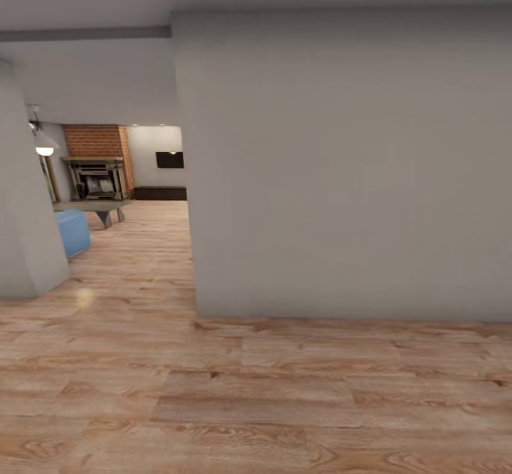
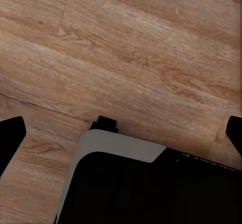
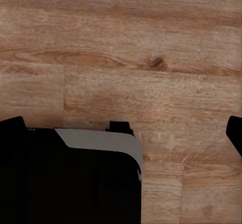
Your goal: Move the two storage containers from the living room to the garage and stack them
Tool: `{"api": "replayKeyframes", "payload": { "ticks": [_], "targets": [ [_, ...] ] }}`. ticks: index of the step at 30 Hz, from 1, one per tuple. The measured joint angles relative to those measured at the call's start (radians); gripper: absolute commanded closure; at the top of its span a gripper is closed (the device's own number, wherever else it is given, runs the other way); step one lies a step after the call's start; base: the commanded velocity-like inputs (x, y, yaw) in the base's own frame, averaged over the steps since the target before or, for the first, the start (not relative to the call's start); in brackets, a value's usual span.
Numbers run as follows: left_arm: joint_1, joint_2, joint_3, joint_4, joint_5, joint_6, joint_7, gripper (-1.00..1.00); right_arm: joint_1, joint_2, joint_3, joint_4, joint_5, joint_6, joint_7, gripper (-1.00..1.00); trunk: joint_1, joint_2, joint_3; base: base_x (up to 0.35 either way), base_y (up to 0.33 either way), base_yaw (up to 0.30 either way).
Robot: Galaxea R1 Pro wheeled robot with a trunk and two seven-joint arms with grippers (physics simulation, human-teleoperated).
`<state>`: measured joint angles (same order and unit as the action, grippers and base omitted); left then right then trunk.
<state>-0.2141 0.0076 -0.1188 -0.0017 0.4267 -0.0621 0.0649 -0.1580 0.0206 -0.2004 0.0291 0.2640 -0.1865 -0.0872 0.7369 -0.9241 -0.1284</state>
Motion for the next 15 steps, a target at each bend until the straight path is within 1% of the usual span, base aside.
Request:
{"api": "replayKeyframes", "payload": {
  "ticks": [5, 15],
  "targets": [
    [0.000, 0.000, 0.000, 0.000, 0.001, 0.000, 0.000, -1.00, 0.000, 0.000, 0.000, 0.000, 0.000, 0.000, 0.000, -1.00, 0.000, 0.000, 0.000, 0.059, 0.000, 0.000],
    [0.000, 0.000, 0.000, 0.000, 0.000, 0.000, 0.000, -1.00, 0.000, 0.000, 0.000, 0.000, 0.000, 0.000, 0.000, -1.00, 0.000, 0.000, 0.000, 0.005, 0.000, 0.000]
  ]
}}
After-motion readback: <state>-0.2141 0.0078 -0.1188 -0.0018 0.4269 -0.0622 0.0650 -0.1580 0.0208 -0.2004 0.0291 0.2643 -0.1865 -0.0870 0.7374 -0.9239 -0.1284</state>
